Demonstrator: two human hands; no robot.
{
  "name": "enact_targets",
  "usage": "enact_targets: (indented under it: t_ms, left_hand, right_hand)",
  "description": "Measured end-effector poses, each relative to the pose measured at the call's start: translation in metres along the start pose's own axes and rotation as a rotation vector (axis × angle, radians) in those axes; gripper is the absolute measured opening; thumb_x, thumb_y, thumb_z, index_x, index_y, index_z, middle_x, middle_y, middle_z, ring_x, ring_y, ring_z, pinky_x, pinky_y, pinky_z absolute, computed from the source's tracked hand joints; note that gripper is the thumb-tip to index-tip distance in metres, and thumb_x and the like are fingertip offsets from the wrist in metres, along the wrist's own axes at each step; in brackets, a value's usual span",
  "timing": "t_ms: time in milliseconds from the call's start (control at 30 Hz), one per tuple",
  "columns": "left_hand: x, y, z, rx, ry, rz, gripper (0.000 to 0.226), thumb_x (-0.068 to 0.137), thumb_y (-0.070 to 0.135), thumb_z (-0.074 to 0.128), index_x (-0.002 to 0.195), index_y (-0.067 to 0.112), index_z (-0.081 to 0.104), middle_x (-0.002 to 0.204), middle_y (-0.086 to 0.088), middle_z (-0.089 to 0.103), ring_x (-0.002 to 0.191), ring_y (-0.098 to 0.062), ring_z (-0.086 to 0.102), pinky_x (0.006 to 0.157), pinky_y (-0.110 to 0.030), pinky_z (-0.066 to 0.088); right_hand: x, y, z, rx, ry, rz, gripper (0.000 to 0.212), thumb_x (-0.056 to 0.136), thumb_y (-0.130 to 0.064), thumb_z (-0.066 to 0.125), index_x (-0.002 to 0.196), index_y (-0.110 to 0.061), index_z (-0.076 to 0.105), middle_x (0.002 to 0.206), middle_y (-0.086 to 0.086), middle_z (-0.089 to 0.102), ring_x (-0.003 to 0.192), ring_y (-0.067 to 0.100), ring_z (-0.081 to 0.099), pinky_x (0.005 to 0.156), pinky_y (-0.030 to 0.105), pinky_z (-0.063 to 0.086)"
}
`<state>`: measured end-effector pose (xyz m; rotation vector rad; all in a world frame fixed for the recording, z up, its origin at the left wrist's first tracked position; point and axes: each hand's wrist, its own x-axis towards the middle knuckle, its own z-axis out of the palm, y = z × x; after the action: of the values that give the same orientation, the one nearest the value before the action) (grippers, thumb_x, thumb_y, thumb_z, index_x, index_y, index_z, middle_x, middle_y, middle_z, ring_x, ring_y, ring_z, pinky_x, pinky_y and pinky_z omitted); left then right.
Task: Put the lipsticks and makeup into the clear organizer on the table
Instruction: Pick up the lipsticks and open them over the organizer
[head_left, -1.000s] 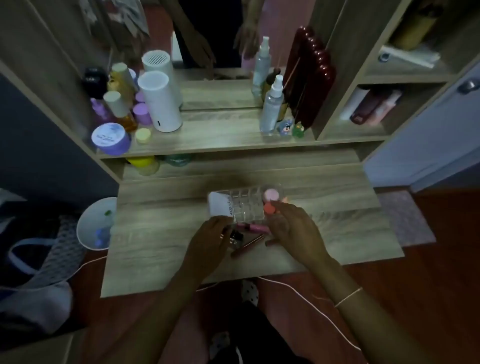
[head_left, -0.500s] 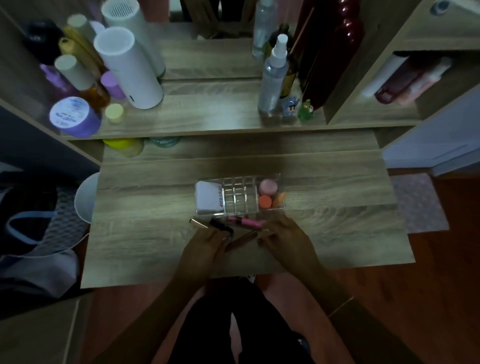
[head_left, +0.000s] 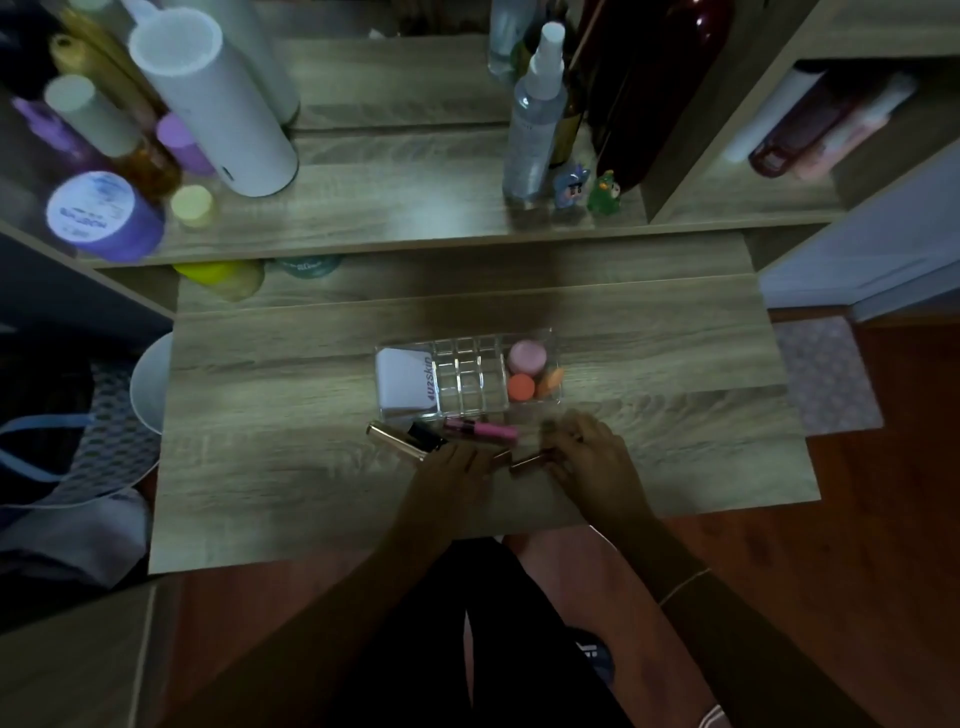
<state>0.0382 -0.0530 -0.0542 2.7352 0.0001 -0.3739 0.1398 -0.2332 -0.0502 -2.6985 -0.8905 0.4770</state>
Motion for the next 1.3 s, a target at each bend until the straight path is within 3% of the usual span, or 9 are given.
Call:
enact_targets:
  t_ms: [200, 367, 533, 667, 800, 967, 1133, 1233, 1300]
  left_hand:
    - [0.000, 0.008, -0.009, -0.042, 0.078, 0.044, 0.036, 0.081, 0.020, 0.058, 0.114, 0.008, 0.064, 0.091, -0.014, 0.068, 0.079, -0.032, 0.067, 0.065, -0.038, 0.057]
    - [-0.006, -0.002, -0.022, -0.230, 0.053, -0.091, 0.061, 0.088, 0.016, 0.052, 0.144, 0.027, 0.030, 0.125, -0.014, 0.046, 0.092, -0.031, 0.061, 0.071, -0.041, 0.054]
    - [0.004, -0.017, -0.047, -0.438, 0.215, -0.270, 0.043, 0.093, 0.017, 0.048, 0.135, 0.024, 0.043, 0.102, -0.008, 0.049, 0.081, -0.019, 0.052, 0.067, -0.028, 0.042]
    - [0.013, -0.026, -0.065, -0.656, 0.230, -0.426, 0.025, 0.089, 0.008, 0.048, 0.112, 0.017, 0.046, 0.070, -0.006, 0.059, 0.058, -0.019, 0.054, 0.055, -0.030, 0.043]
    - [0.021, -0.037, -0.080, -0.806, 0.196, -0.532, 0.013, 0.094, 0.016, 0.049, 0.107, 0.017, 0.053, 0.078, -0.014, 0.065, 0.054, -0.018, 0.056, 0.049, -0.027, 0.043]
    - [0.034, -0.041, -0.098, -1.003, 0.207, -0.583, 0.017, 0.092, 0.020, 0.054, 0.109, 0.018, 0.052, 0.092, -0.008, 0.064, 0.061, -0.010, 0.063, 0.045, -0.016, 0.049]
    - [0.042, -0.041, -0.112, -1.290, 0.186, -0.557, 0.011, 0.092, 0.007, 0.051, 0.089, 0.005, 0.061, 0.071, -0.007, 0.062, 0.045, -0.003, 0.061, 0.039, -0.016, 0.047]
    - [0.046, -0.040, -0.122, -1.680, 0.107, -0.755, 0.017, 0.088, 0.002, 0.048, 0.092, 0.006, 0.064, 0.066, -0.010, 0.065, 0.045, -0.012, 0.063, 0.043, -0.020, 0.051]
    - [0.043, -0.044, -0.119, -1.693, 0.097, -0.702, 0.028, 0.087, -0.005, 0.043, 0.104, 0.005, 0.063, 0.076, -0.013, 0.066, 0.053, -0.014, 0.067, 0.051, -0.022, 0.053]
  right_hand:
    - [-0.006, 0.003, 0.001, -0.121, 0.023, 0.040, 0.031, 0.076, -0.028, 0.071, 0.105, -0.020, 0.067, 0.114, 0.010, 0.064, 0.097, 0.034, 0.058, 0.082, 0.043, 0.043]
    - [-0.009, -0.005, -0.009, 0.089, -0.037, 0.071, 0.038, 0.089, -0.033, 0.056, 0.125, -0.021, 0.051, 0.103, 0.008, 0.068, 0.094, 0.031, 0.062, 0.077, 0.039, 0.047]
    - [-0.001, -0.042, -0.026, 0.358, -0.024, 0.032, 0.060, 0.083, -0.029, 0.061, 0.137, -0.036, 0.033, 0.102, 0.007, 0.070, 0.087, 0.028, 0.067, 0.068, 0.034, 0.051]
    - [0.020, -0.069, -0.034, 0.503, 0.002, 0.015, 0.045, 0.087, -0.027, 0.059, 0.131, -0.031, 0.048, 0.095, 0.003, 0.069, 0.080, 0.017, 0.064, 0.067, 0.026, 0.043]
    - [0.042, -0.083, -0.041, 0.637, -0.061, 0.134, 0.029, 0.091, -0.015, 0.056, 0.118, -0.024, 0.051, 0.071, -0.006, 0.055, 0.055, 0.003, 0.053, 0.049, 0.018, 0.035]
    - [0.067, -0.097, -0.054, 0.809, -0.115, 0.289, 0.017, 0.096, -0.014, 0.049, 0.110, -0.021, 0.055, 0.080, 0.005, 0.063, 0.054, 0.005, 0.057, 0.039, 0.008, 0.038]
    - [0.082, -0.102, -0.066, 1.270, -0.203, 0.498, 0.023, 0.095, -0.018, 0.051, 0.112, -0.006, 0.062, 0.084, 0.015, 0.068, 0.057, 0.013, 0.066, 0.046, 0.023, 0.051]
    - [0.084, -0.099, -0.068, 1.679, -0.245, 0.609, 0.030, 0.093, -0.018, 0.044, 0.112, -0.007, 0.063, 0.094, 0.017, 0.070, 0.074, 0.027, 0.068, 0.061, 0.034, 0.054]
    - [0.082, -0.095, -0.067, 1.816, -0.272, 0.576, 0.030, 0.093, -0.014, 0.039, 0.108, -0.011, 0.064, 0.091, 0.013, 0.073, 0.078, 0.026, 0.069, 0.066, 0.034, 0.054]
